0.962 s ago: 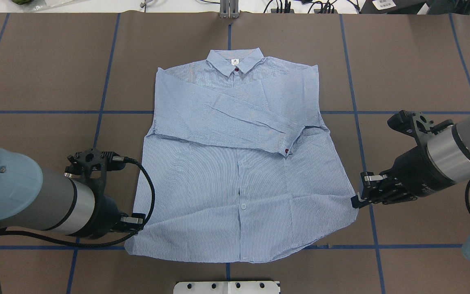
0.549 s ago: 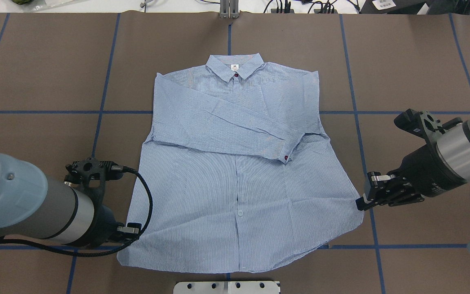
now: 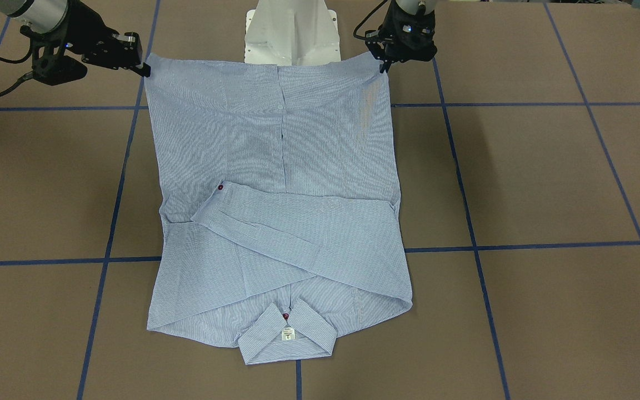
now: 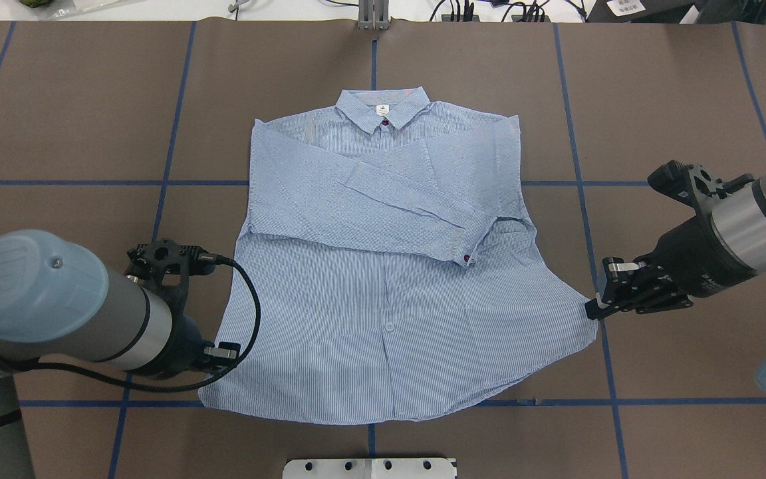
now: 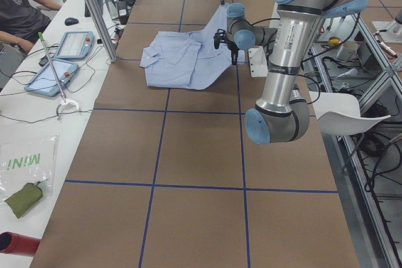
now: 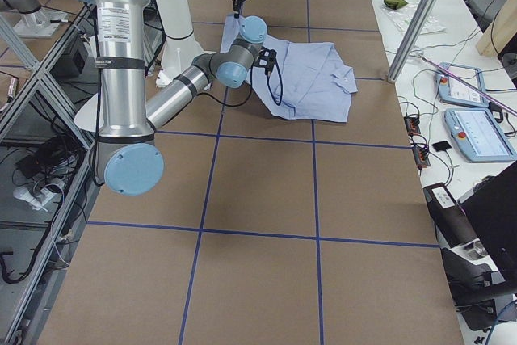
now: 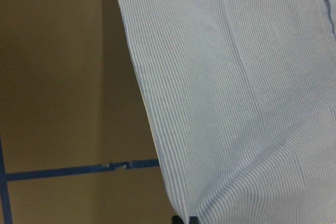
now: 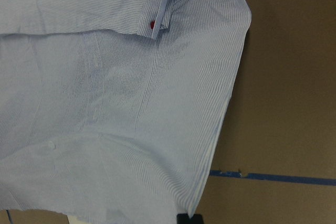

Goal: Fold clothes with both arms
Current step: 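Lift both hem corners with both grippers, then carry both hem corners over the shirt toward the collar with both grippers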

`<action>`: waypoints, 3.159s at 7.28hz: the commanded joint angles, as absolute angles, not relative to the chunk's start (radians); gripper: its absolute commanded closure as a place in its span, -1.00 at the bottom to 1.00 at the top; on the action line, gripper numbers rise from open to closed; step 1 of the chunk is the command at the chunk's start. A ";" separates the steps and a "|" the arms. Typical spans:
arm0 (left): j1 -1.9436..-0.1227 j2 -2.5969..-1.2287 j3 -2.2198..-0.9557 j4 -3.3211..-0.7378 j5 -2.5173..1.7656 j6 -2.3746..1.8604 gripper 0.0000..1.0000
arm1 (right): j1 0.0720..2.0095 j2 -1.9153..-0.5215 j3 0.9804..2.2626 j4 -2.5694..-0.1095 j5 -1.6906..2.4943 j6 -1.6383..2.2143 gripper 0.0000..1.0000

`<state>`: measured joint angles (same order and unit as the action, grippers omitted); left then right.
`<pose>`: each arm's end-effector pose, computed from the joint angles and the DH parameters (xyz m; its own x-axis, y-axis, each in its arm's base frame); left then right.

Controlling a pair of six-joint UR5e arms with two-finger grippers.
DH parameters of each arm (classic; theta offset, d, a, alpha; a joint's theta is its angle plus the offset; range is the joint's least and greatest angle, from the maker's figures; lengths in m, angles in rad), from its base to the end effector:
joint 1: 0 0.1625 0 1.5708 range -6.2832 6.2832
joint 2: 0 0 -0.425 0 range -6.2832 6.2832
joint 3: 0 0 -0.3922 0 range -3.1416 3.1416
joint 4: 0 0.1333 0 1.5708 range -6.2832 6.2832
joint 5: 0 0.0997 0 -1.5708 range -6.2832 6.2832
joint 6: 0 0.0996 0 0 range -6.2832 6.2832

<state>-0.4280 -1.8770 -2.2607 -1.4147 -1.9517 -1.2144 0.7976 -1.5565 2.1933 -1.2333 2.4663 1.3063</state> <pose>0.3937 -0.2854 0.2260 0.6157 0.0752 -0.7844 -0.0868 0.9959 0.0273 -0.2598 -0.3458 0.3067 0.3778 0.1531 0.9132 0.1060 0.9726 -0.2069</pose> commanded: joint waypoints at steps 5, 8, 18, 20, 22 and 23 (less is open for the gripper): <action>-0.577 -1.926 -2.099 -1.523 -1.954 -1.065 1.00 | 0.913 -1.396 2.016 -1.233 2.467 1.278 1.00; -0.632 -1.967 -2.036 -1.604 -1.954 -1.063 1.00 | 0.960 -1.266 1.893 -1.233 2.459 1.276 1.00; -0.796 -2.109 -1.654 -1.905 -1.951 -1.062 1.00 | 1.040 -1.040 1.547 -1.232 2.395 1.217 1.00; -0.796 -2.115 -1.564 -1.980 -1.951 -1.063 1.00 | 1.034 -0.978 1.427 -1.232 2.376 1.192 1.00; -0.805 -2.115 -1.508 -2.017 -1.950 -1.062 1.00 | 1.026 -0.922 1.344 -1.233 2.361 1.190 1.00; -0.811 -2.123 -1.493 -2.031 -1.950 -1.062 1.00 | 1.025 -0.887 1.298 -1.233 2.361 1.186 1.00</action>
<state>-0.8038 -2.1173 -1.5186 -2.0107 -1.9502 -1.0617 1.0274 -0.9274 1.3537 -1.2331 2.3638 1.1903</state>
